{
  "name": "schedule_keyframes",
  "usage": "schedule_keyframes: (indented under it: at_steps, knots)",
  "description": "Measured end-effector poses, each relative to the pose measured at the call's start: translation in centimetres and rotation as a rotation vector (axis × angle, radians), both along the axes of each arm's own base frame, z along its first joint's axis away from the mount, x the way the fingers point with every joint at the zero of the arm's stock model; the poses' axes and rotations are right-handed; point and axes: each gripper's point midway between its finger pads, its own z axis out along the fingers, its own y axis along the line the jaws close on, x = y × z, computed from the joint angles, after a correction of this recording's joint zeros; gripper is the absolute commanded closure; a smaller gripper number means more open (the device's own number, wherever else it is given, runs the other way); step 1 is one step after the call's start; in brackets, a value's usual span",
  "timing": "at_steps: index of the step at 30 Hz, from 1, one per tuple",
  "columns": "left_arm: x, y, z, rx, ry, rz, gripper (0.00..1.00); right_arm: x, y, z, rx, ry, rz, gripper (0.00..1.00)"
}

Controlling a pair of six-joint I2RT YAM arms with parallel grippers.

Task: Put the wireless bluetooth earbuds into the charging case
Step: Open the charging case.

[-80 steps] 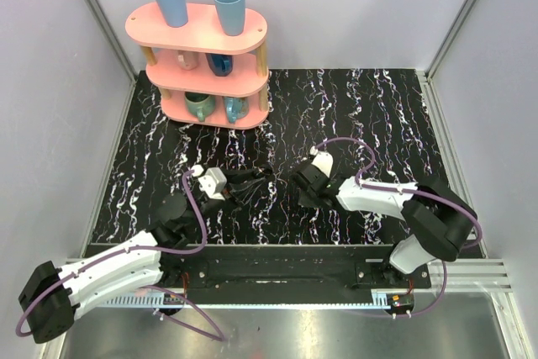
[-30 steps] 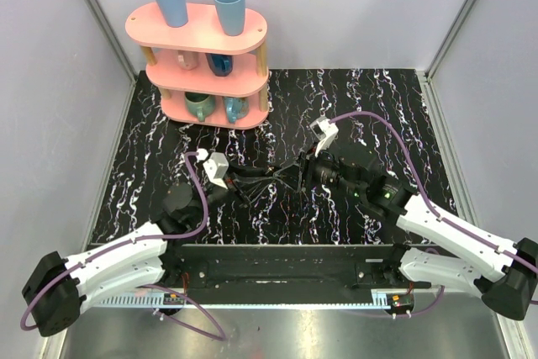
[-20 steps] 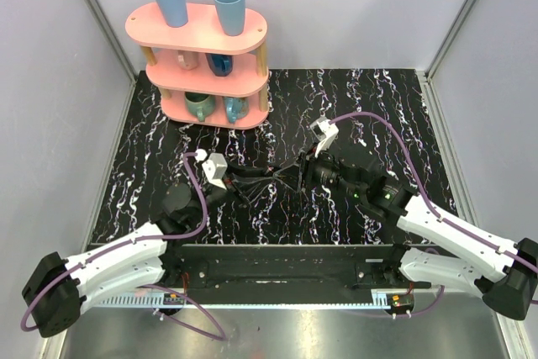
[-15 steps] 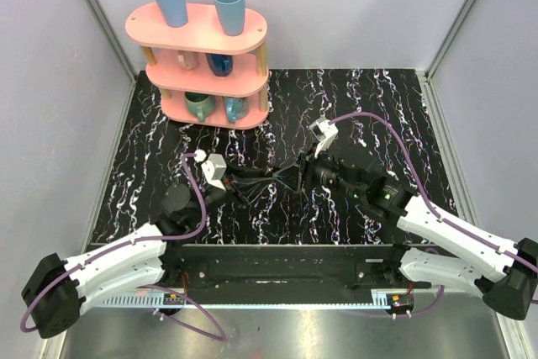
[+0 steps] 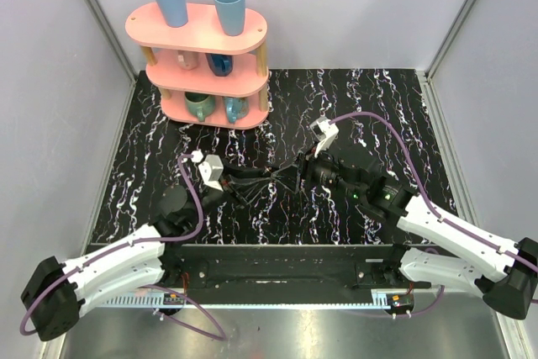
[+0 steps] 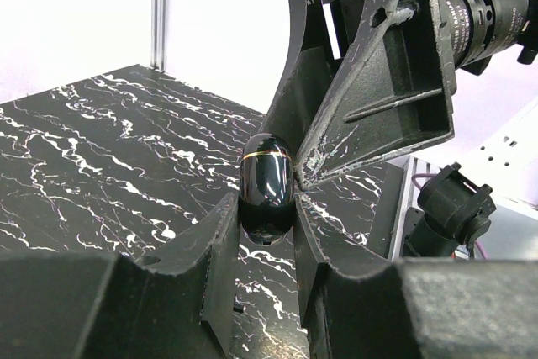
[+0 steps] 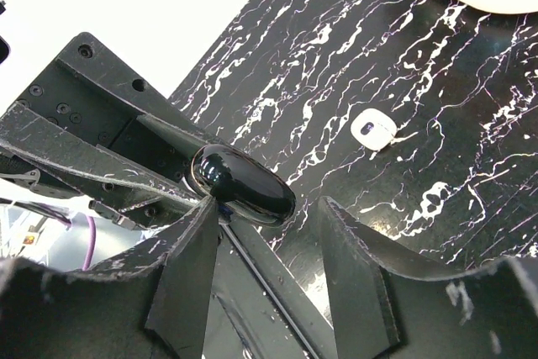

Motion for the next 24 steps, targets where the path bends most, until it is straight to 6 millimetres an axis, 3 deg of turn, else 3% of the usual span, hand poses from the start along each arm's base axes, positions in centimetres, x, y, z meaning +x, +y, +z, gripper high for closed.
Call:
schedule_keyframes:
  at_steps: [8, 12, 24]
  knots:
    - [0.0, 0.2, -0.3, 0.003, -0.003, 0.004, 1.00, 0.4, -0.2, 0.1, -0.002, -0.006, -0.027, 0.44]
    - [-1.6, -0.3, 0.2, -0.004, -0.028, -0.072, 1.00, 1.9, -1.0, 0.0, -0.016, -0.014, -0.107, 0.44]
    - [-1.3, -0.1, 0.4, -0.002, -0.043, -0.052, 1.00, 1.9, -1.1, 0.5, -0.004, -0.023, -0.112, 0.42]
